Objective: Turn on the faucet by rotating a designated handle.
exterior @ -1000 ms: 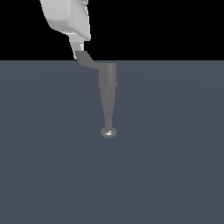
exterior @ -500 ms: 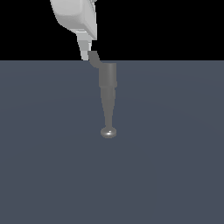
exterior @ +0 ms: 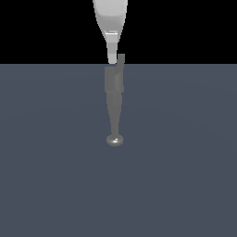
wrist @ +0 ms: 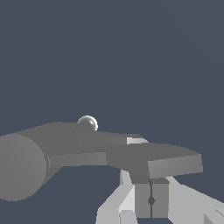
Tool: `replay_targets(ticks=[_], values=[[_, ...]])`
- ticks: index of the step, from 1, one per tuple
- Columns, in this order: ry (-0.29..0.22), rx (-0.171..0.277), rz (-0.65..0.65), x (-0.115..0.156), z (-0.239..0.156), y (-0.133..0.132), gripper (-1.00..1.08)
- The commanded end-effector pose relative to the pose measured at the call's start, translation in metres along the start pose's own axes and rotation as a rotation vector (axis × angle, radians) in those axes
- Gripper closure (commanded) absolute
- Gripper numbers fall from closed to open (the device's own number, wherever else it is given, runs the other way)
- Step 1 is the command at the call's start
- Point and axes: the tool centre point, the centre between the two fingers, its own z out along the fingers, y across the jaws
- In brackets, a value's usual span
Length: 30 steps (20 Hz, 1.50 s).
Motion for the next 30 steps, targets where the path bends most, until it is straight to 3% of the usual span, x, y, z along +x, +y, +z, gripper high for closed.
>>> replay_targets(ticks=[1, 5, 6, 30], values=[[0.0, -0.004, 0.025, 0.027, 0.002, 0.001, 1.08], [0.0, -0.006, 0.027, 0.045, 0.002, 0.002, 1.08], [0.0, 0.001, -0.004, 0.025, 0.0, 0.0, 1.08], [0.0, -0.005, 0.024, 0.101, 0.002, -0.057, 1.08]])
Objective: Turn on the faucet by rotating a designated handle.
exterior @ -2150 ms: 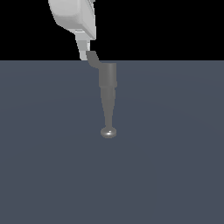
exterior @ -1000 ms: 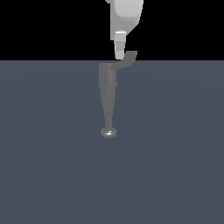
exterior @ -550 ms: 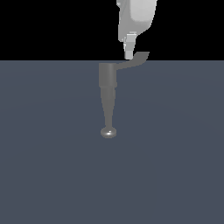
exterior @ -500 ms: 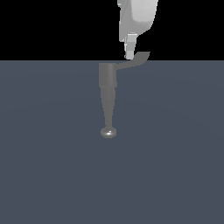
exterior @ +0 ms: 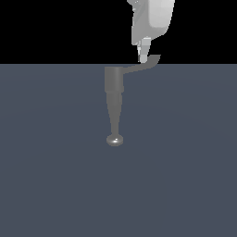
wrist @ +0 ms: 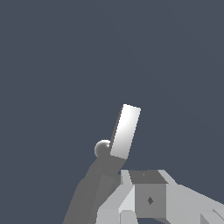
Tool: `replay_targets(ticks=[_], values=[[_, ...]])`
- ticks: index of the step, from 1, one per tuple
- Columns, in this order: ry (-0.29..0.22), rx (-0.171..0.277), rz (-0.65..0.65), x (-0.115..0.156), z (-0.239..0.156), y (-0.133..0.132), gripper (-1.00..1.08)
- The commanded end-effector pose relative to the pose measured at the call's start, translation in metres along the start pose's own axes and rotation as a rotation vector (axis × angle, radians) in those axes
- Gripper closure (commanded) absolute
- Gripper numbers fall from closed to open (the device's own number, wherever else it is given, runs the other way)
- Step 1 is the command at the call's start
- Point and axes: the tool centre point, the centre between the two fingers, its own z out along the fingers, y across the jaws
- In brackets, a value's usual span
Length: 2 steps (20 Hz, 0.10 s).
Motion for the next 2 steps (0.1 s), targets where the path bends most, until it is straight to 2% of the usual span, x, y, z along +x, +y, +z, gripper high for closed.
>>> replay_targets(ticks=[1, 2], values=[[0.001, -0.003, 0.04, 0.0279, 0.0026, -0.002, 1.08], [0.001, -0.003, 0.04, 0.0279, 0.0026, -0.002, 1.08]])
